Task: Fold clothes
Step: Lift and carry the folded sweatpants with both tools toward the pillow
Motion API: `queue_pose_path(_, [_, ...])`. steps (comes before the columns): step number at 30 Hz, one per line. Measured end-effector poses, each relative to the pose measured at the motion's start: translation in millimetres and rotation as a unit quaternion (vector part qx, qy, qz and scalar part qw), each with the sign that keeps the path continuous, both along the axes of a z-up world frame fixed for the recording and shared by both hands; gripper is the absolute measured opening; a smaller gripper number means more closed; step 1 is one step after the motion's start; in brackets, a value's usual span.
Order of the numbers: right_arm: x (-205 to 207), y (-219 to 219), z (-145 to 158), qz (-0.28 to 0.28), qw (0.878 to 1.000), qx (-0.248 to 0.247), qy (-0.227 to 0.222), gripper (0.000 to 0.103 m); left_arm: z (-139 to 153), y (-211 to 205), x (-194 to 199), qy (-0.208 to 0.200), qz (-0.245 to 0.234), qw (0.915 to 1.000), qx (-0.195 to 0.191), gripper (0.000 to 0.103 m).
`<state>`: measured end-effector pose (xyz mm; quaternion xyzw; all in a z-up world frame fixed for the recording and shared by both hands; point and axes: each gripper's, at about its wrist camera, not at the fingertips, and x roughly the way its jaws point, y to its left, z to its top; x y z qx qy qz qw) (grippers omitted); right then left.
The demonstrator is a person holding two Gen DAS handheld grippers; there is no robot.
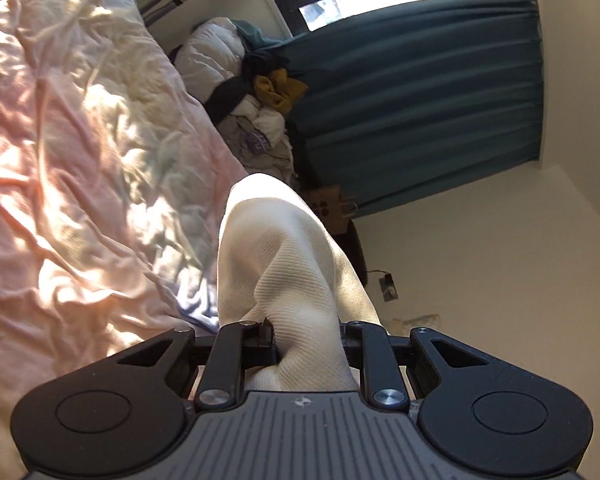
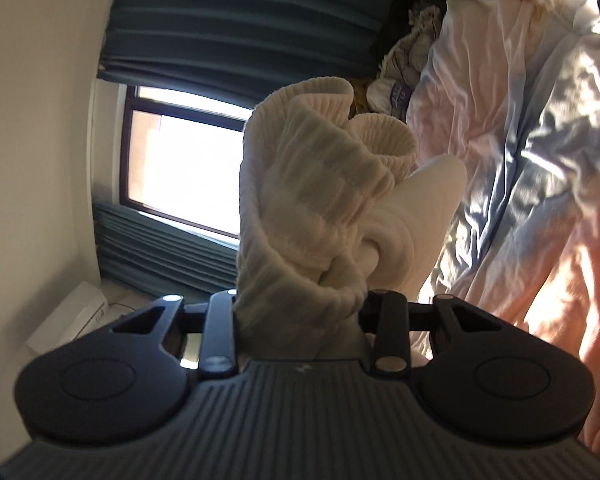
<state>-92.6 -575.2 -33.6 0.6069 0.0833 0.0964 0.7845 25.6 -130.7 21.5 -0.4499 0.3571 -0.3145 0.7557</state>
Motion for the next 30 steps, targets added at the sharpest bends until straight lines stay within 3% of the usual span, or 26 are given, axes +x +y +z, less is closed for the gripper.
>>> queue_pose_path(7, [-85,-91,20,-0.091,0.995,-0.009,-0.036,0.039,17,-146,-27,-0.011,-0.077,0.9969,-0.015,0.021])
queue_pose_path(12, [-147,-150,7,-0.163,0.985,-0.004,-0.048,0.039,-1,-258,-43,-0.004,-0.149,0.9888,-0.010,0.021])
queue_pose_path(21, [-234,-215,-67,-0.302,0.953,0.003,-0.032,0.039,-109,-407,-67,0.079,-0.229,0.9702,-0.007,0.020])
queue_pose_path(26, [-260,-228,-126,-0.353,0.935,0.032,-0.004,0.039,-160,-455,-61,0.107,-0.287,0.9512,0.039,0.020])
queue_pose_path(30, [-268,-219,-173,-0.376,0.925,0.055,0.006,0.039,-188,-462,-47,0.123,-0.301,0.9441,0.055,0.018])
